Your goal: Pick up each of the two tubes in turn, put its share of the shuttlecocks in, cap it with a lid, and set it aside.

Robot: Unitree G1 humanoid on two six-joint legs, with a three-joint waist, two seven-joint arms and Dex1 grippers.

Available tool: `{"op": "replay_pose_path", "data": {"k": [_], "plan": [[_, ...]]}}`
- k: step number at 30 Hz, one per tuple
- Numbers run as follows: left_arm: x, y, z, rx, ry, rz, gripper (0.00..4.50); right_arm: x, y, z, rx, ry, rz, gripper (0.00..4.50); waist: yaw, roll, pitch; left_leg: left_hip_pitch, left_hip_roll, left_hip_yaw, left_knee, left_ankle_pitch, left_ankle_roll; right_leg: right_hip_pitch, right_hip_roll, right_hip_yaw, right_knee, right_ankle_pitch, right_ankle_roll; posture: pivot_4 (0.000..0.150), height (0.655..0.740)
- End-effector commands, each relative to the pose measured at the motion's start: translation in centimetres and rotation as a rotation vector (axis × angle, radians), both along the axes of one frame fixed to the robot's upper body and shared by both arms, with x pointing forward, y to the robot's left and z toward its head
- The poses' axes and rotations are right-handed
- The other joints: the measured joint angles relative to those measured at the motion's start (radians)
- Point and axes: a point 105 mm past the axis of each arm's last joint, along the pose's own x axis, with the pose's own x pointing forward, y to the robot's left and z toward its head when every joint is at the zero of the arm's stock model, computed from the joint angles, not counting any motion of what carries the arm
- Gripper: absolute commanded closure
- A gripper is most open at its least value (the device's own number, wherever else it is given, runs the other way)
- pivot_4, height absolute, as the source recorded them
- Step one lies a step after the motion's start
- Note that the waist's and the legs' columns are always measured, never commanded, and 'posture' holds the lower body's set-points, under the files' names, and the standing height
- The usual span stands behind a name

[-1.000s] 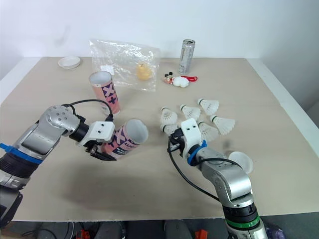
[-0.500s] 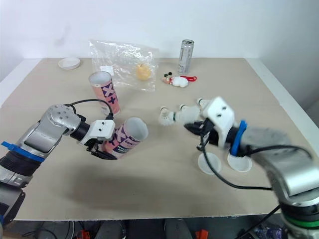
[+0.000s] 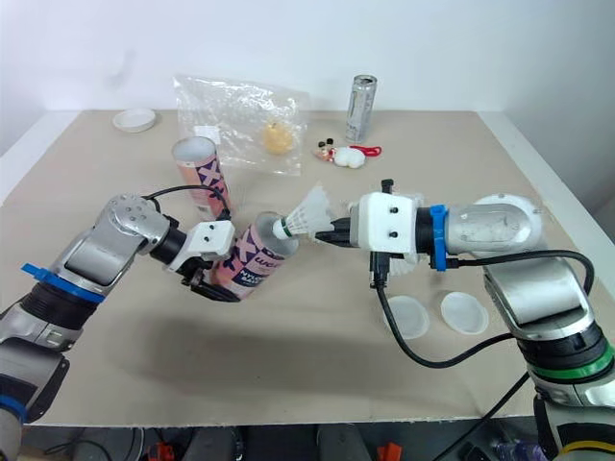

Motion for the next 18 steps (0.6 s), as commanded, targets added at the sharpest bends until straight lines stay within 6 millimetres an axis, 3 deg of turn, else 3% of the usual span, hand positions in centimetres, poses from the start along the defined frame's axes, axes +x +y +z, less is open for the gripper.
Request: {"op": "replay_pose_path", "data": {"k": [1,5,8,13,15,18], "plan": [[0.0,-0.3,1.0,-0.014,-0.032,-0.011,1.25,-0.3,1.4,0.9,-0.023,-0.075,0.076,4.47,-0.001,0.0,0.0,0.0,0.0,0.0,0.0,0.0,0.0,0.0,0.0,0.0,0.0,0.0,0.0,0.15,0.74],[-0.1,-0.3,0.8,-0.013,-0.034,-0.008,1.25,-0.1,2.6,0.9,-0.04,-0.096,0.116,4.47,-0.001,0.0,0.0,0.0,0.0,0.0,0.0,0.0,0.0,0.0,0.0,0.0,0.001,0.0,0.0,0.15,0.74],[-0.1,0.0,0.6,-0.007,-0.032,0.002,1.25,-0.3,3.3,1.5,-0.021,-0.092,0.141,3.54,-0.001,0.0,0.0,0.0,0.0,0.0,0.001,0.0,0.0,0.0,0.0,0.0,0.001,0.0,0.0,0.15,0.74],[-0.1,0.2,0.5,-0.005,-0.033,0.009,1.25,-0.7,3.5,2.1,0.014,-0.074,0.151,1.09,-0.001,0.0,0.0,0.0,0.0,0.0,0.001,0.0,0.0,0.0,0.0,0.0,0.001,0.0,-0.001,0.15,0.74],[-0.1,0.3,0.4,-0.002,-0.033,0.013,1.25,-0.8,3.4,3.5,0.184,0.016,0.117,0.19,-0.001,0.0,0.0,0.0,0.0,0.0,0.001,0.0,0.0,0.0,0.0,0.0,0.002,0.0,-0.001,0.15,0.74],[-0.1,0.9,0.3,0.009,-0.035,0.02,1.25,1.0,1.3,4.6,0.446,0.191,-0.048,0.09,0.0,0.0,0.0,0.0,0.0,-0.001,0.001,0.0,0.0,0.0,0.0,0.0,0.002,0.001,-0.002,0.15,0.74]]}}
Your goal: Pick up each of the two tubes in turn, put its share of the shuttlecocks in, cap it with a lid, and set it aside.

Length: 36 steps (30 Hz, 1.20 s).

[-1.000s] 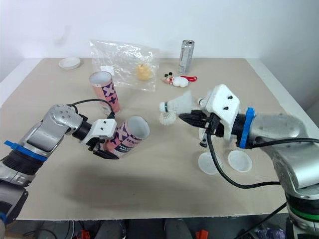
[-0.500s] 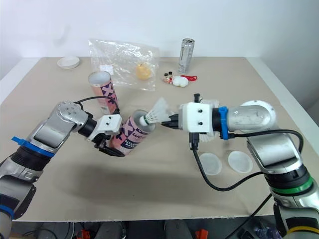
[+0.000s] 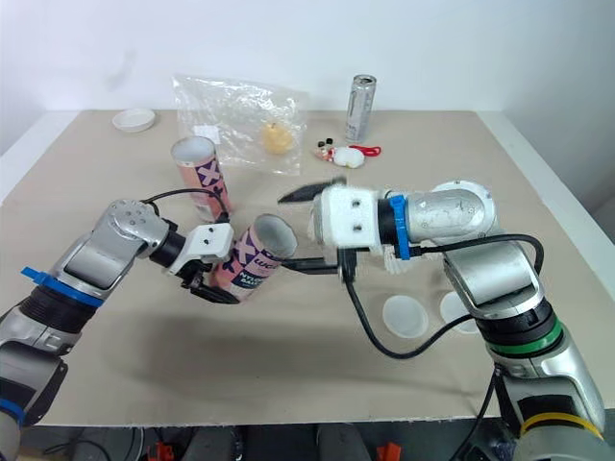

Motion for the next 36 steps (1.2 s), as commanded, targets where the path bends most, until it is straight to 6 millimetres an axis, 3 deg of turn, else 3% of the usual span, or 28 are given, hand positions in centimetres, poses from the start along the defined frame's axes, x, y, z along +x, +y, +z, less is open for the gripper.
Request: {"op": "replay_pose_path", "data": {"k": [1,4,6,10,19,27,36], "plan": [[0.0,0.6,0.7,0.006,-0.036,-0.001,1.25,1.7,-3.1,1.6,0.244,0.16,-0.195,0.09,0.001,0.0,0.0,0.0,0.0,0.0,0.0,0.0,0.0,0.0,0.0,0.0,0.0,0.001,-0.001,0.15,0.74],[0.1,1.0,0.7,0.01,-0.039,0.007,1.25,3.7,-5.2,-0.9,0.382,0.348,-0.407,0.09,0.002,-0.001,0.0,0.0,0.0,-0.002,0.001,0.0,0.0,0.002,0.0,-0.002,0.0,0.002,-0.004,0.15,0.74],[0.0,1.4,0.8,0.017,-0.036,0.01,1.25,4.2,-5.3,-3.1,0.437,0.456,-0.492,0.09,0.001,0.0,0.0,0.0,0.0,-0.002,0.0,0.0,0.0,0.001,0.0,-0.001,0.0,0.002,-0.003,0.15,0.74],[-0.1,2.5,1.0,0.039,-0.031,0.018,1.25,4.7,-3.6,-6.4,0.457,0.554,-0.581,0.09,-0.007,0.0,0.0,0.0,0.001,-0.002,0.0,0.0,0.0,-0.001,0.002,0.0,0.002,0.001,-0.003,0.15,0.74],[-0.6,3.8,1.4,0.05,-0.004,0.043,1.25,5.6,-0.5,-10.5,0.433,0.674,-0.628,0.09,-0.006,0.0,0.0,-0.001,0.003,-0.003,0.0,0.0,0.0,-0.002,0.005,0.0,0.002,0.0,-0.001,0.15,0.74],[-0.5,3.9,1.2,0.051,-0.022,0.057,1.25,7.7,-0.2,-11.8,0.428,0.688,-0.715,0.09,-0.003,0.0,0.0,-0.001,0.003,-0.003,0.0,0.0,0.0,-0.003,0.005,0.0,0.002,0.0,-0.002,0.15,0.74],[-0.6,3.7,1.0,0.046,-0.03,0.059,1.25,9.5,0.1,-11.7,0.437,0.64,-0.751,0.09,-0.004,0.0,0.0,-0.002,0.004,-0.003,0.0,0.0,0.0,-0.003,0.006,-0.001,0.002,0.001,-0.002,0.15,0.74]]}}
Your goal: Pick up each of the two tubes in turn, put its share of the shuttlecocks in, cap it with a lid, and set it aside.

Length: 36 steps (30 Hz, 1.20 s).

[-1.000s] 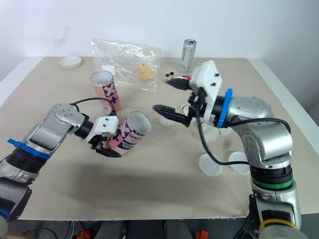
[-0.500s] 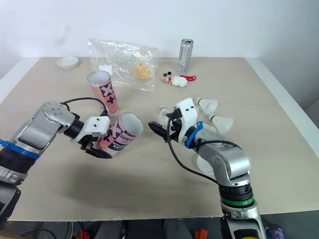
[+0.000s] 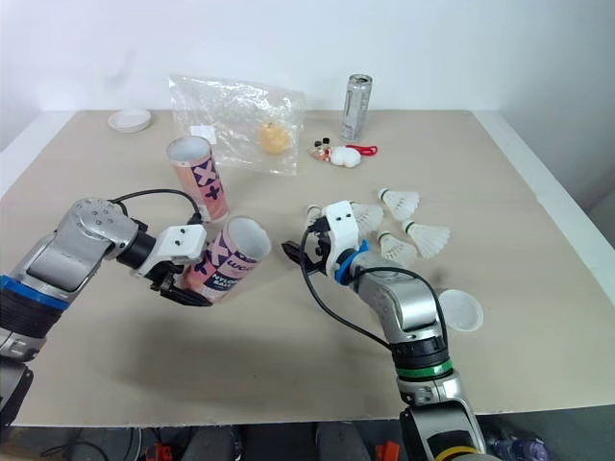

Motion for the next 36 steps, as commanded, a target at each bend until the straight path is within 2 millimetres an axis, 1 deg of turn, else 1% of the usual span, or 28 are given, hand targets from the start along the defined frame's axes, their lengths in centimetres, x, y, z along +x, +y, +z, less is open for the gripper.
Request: {"op": "replay_pose_path", "data": {"k": [1,7,11,16,17,18,19,20,21,22,23,24,25,26,27,33,35,36], "plan": [[0.0,0.0,0.8,-0.013,-0.036,0.002,1.25,1.0,0.4,1.7,-0.001,-0.08,-0.012,0.09,0.0,0.0,0.0,0.0,0.0,0.0,0.0,0.0,0.0,0.0,0.0,0.0,0.0,0.0,0.0,0.15,0.74],[0.0,-0.2,0.7,-0.017,-0.036,0.0,1.25,2.5,0.4,2.0,-0.005,-0.1,-0.052,0.09,0.0,0.0,0.0,0.0,0.0,0.0,0.0,0.0,0.0,0.0,0.0,0.0,0.0,0.0,0.0,0.15,0.74],[-0.1,-0.3,0.7,-0.02,-0.036,0.001,1.25,3.6,0.2,1.8,-0.014,-0.097,-0.08,0.09,-0.001,0.0,0.0,0.0,0.0,0.0,0.0,0.0,0.0,0.0,0.0,0.0,0.0,0.0,0.0,0.15,0.74],[-0.1,-0.3,0.6,-0.02,-0.036,0.006,1.25,4.2,0.0,1.8,-0.011,-0.096,-0.099,0.09,-0.001,0.0,0.0,0.0,0.0,0.0,0.0,0.0,0.0,0.0,0.0,0.0,0.0,0.0,0.0,0.15,0.74],[-0.1,-0.2,0.5,-0.02,-0.036,0.007,1.25,4.4,0.0,1.8,-0.011,-0.098,-0.103,0.58,-0.002,0.0,0.0,0.0,0.0,0.0,0.0,0.0,0.0,0.0,0.0,0.0,0.0,0.0,0.0,0.15,0.74],[-0.1,-0.2,0.5,-0.019,-0.036,0.007,1.25,4.5,0.0,1.9,-0.01,-0.099,-0.105,0.83,-0.002,0.0,0.0,0.0,0.0,0.0,0.0,0.0,0.0,0.0,0.0,0.0,0.0,0.0,0.0,0.15,0.74],[-0.1,-0.3,0.5,-0.02,-0.036,0.007,1.25,4.5,0.0,1.9,-0.01,-0.1,-0.105,1.36,-0.002,0.0,0.0,0.0,0.0,0.0,0.0,0.0,0.0,0.0,0.0,0.0,0.0,0.0,0.0,0.15,0.74],[-0.1,-0.3,0.5,-0.02,-0.036,0.007,1.25,4.6,-0.1,1.9,-0.011,-0.102,-0.105,1.66,-0.002,0.0,0.0,0.0,0.0,0.0,0.0,0.0,0.0,0.0,0.0,0.0,0.0,0.0,0.0,0.15,0.74],[-0.1,-0.3,0.5,-0.02,-0.036,0.006,1.25,4.7,-0.1,2.0,-0.01,-0.105,-0.107,2.25,-0.002,0.0,0.0,0.0,0.0,0.0,0.0,0.0,0.0,0.0,0.0,0.0,0.0,0.0,0.0,0.15,0.74],[-0.1,-0.3,0.4,-0.019,-0.036,0.006,1.25,4.7,-0.2,2.0,-0.011,-0.107,-0.109,2.66,-0.002,0.0,0.0,0.0,0.0,0.0,0.0,0.0,0.0,0.0,0.0,0.0,0.0,0.0,0.0,0.15,0.74],[-0.1,-0.3,0.4,-0.019,-0.037,0.006,1.25,4.8,-0.3,2.1,-0.015,-0.111,-0.111,3.27,-0.002,0.0,0.0,0.0,0.0,0.0,0.0,0.0,0.0,0.0,0.0,0.0,0.0,0.0,0.0,0.15,0.74],[-0.1,-0.3,0.4,-0.019,-0.038,0.006,1.25,4.8,-0.3,2.1,-0.017,-0.113,-0.112,3.74,-0.002,0.0,0.0,0.0,0.0,0.0,0.0,0.0,0.0,0.0,0.0,0.0,0.0,0.0,0.0,0.15,0.74],[0.0,-0.3,0.4,-0.018,-0.038,0.005,1.25,4.9,-0.4,2.1,-0.02,-0.115,-0.113,3.9,-0.002,0.0,0.0,0.0,0.0,0.0,0.0,0.0,0.0,0.0,0.0,0.0,0.0,0.0,0.0,0.15,0.74],[0.0,-0.4,0.4,-0.019,-0.039,0.003,1.25,4.9,-0.5,2.2,-0.027,-0.121,-0.112,4.29,-0.002,0.0,0.0,0.0,0.0,0.0,0.0,0.0,0.0,0.0,0.0,0.0,0.0,0.0,0.0,0.15,0.74],[0.0,-0.5,0.4,-0.02,-0.039,0.001,1.25,4.9,-0.6,2.2,-0.03,-0.123,-0.111,4.43,-0.002,0.0,0.0,0.0,0.0,0.0,0.0,0.0,0.0,0.0,0.0,0.0,0.0,0.0,0.0,0.15,0.74],[0.1,-0.8,0.2,-0.026,-0.042,-0.009,1.25,4.8,-1.1,2.6,-0.045,-0.155,-0.099,4.43,0.0,0.0,0.0,0.0,0.0,0.0,0.0,0.0,0.0,0.0,0.0,0.0,0.0,0.0,0.0,0.15,0.74],[0.2,-1.0,0.2,-0.032,-0.044,-0.013,1.25,4.6,-1.2,3.3,-0.059,-0.2,-0.072,4.43,0.0,0.0,0.0,0.0,0.0,0.0,0.0,0.0,0.0,0.0,0.0,0.0,0.0,0.0,0.0,0.15,0.74],[0.2,-1.1,0.3,-0.036,-0.044,-0.016,1.25,4.4,-1.4,4.0,-0.073,-0.238,-0.05,4.43,0.002,0.0,0.0,0.0,0.0,0.0,0.0,0.0,0.0,0.0,0.0,0.0,0.0,0.0,0.0,0.15,0.74]]}}
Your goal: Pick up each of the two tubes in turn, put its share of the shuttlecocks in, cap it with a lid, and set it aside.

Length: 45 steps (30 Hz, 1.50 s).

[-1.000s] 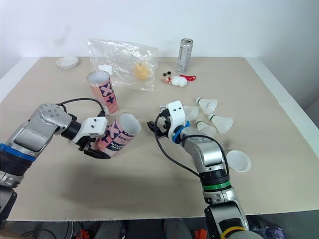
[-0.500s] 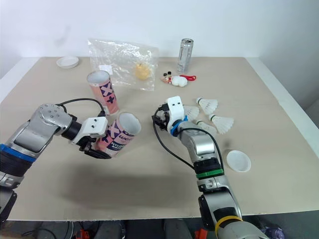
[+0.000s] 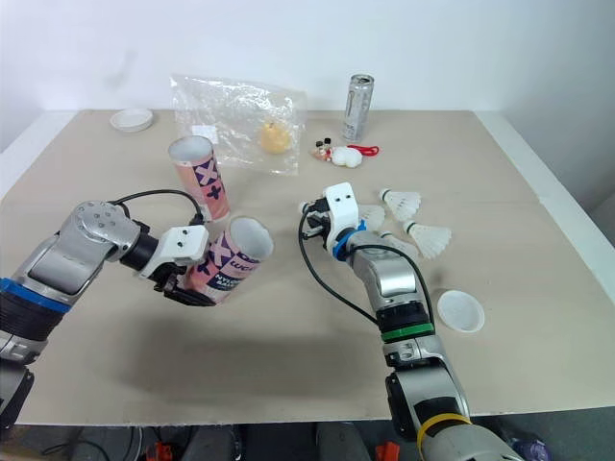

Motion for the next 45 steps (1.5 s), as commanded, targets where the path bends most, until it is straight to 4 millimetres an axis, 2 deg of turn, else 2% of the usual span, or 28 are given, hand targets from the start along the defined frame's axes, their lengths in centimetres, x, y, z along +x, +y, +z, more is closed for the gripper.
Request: {"op": "replay_pose_path", "data": {"k": [1,3,7,11,13,18,24,29,34,38,39,40,41,43,45], "plan": [[0.3,-0.8,0.4,-0.023,-0.031,-0.021,1.25,-0.4,-0.4,4.2,-0.026,-0.182,0.073,4.43,0.004,0.001,0.0,0.0,0.0,0.0,0.0,0.0,0.0,0.0,0.0,0.0,0.0,0.0,0.0,0.15,0.74],[0.4,-1.1,0.4,-0.028,-0.032,-0.026,1.25,-1.1,-0.9,6.0,-0.057,-0.266,0.122,4.43,0.005,0.001,0.0,0.0,0.0,0.0,0.0,0.0,0.0,0.0,0.0,0.0,0.0,0.0,0.001,0.15,0.74],[0.9,-2.1,0.7,-0.054,-0.038,-0.038,1.25,-4.5,-2.7,11.6,-0.179,-0.501,0.294,4.43,0.008,0.002,0.002,-0.003,-0.002,-0.002,0.001,0.0,0.0,0.0,0.0,0.0,-0.001,-0.001,0.002,0.15,0.74],[1.1,-2.6,0.7,-0.057,-0.039,-0.053,1.25,-8.9,-3.0,14.0,-0.329,-0.629,0.553,4.43,0.005,0.003,0.002,-0.003,-0.002,-0.003,0.001,0.0,0.0,0.0,0.0,0.0,-0.002,-0.001,0.002,0.15,0.74],[1.2,-2.7,0.6,-0.055,-0.038,-0.061,1.25,-10.5,-3.0,14.1,-0.433,-0.667,0.665,4.43,0.004,0.003,0.002,-0.003,-0.002,-0.003,0.0,0.0,0.0,0.0,0.0,0.0,-0.001,-0.002,0.001,0.15,0.74],[1.8,-3.8,0.5,-0.063,-0.049,-0.078,1.25,-12.8,-2.4,13.5,-0.648,-0.748,0.835,4.43,0.003,0.003,0.002,-0.002,-0.002,-0.003,0.001,0.0,0.0,0.0,0.0,0.0,-0.001,-0.001,0.001,0.15,0.74],[2.0,-4.8,0.6,-0.074,-0.054,-0.101,1.25,-13.2,-1.5,12.8,-0.7,-0.773,0.884,4.43,0.003,0.003,0.002,-0.003,-0.002,-0.003,0.003,0.0,0.0,0.001,0.0,0.001,-0.001,-0.001,0.002,0.15,0.74],[2.0,-5.0,0.5,-0.076,-0.056,-0.109,1.25,-12.8,-0.7,11.3,-0.763,-0.768,0.924,4.43,0.003,0.003,0.002,-0.002,-0.002,-0.003,0.003,0.0,0.0,0.001,0.0,0.0,-0.001,-0.001,0.001,0.15,0.74],[2.1,-4.9,0.6,-0.072,-0.057,-0.106,1.25,-12.6,0.1,11.2,-0.794,-0.787,0.962,4.43,0.003,0.003,0.002,-0.002,-0.002,-0.003,0.003,0.0,0.0,0.001,0.0,0.0,-0.001,-0.001,0.001,0.15,0.74],[2.0,-4.8,0.5,-0.069,-0.057,-0.1,1.25,-12.9,0.6,11.3,-0.762,-0.772,0.992,3.17,0.004,0.003,0.002,-0.002,-0.002,-0.003,0.003,0.0,0.0,0.001,0.0,0.0,-0.001,-0.001,0.001,0.15,0.74],[2.0,-4.7,0.5,-0.068,-0.057,-0.1,1.25,-12.9,0.6,11.5,-0.741,-0.765,0.988,2.6,0.004,0.003,0.002,-0.002,-0.002,-0.004,0.003,0.0,0.0,0.001,0.0,0.0,-0.001,-0.001,0.001,0.15,0.74],[2.0,-4.7,0.5,-0.067,-0.056,-0.099,1.25,-12.9,0.6,11.7,-0.726,-0.762,0.982,2.33,0.004,0.003,0.002,-0.002,-0.002,-0.004,0.003,0.0,0.0,0.001,0.0,0.0,-0.001,-0.001,0.001,0.15,0.74],[2.0,-4.7,0.5,-0.067,-0.056,-0.098,1.25,-13.0,0.4,11.8,-0.722,-0.759,0.978,1.75,0.004,0.003,0.002,-0.002,-0.002,-0.004,0.003,0.0,0.0,0.001,0.0,0.0,-0.001,-0.001,0.001,0.15,0.74],[2.0,-4.6,0.5,-0.066,-0.055,-0.096,1.25,-13.0,0.2,12.0,-0.715,-0.749,0.971,0.98,0.004,0.003,0.002,-0.002,-0.002,-0.004,0.003,0.0,0.0,0.001,0.0,0.0,-0.001,-0.001,0.001,0.15,0.74],[2.0,-4.6,0.4,-0.064,-0.054,-0.094,1.25,-12.9,-0.1,13.0,-0.608,-0.728,0.915,0.04,0.003,0.003,0.002,-0.002,-0.002,-0.004,0.003,0.0,0.0,0.001,0.0,0.0,-0.001,-0.001,0.001,0.15,0.74]]}}
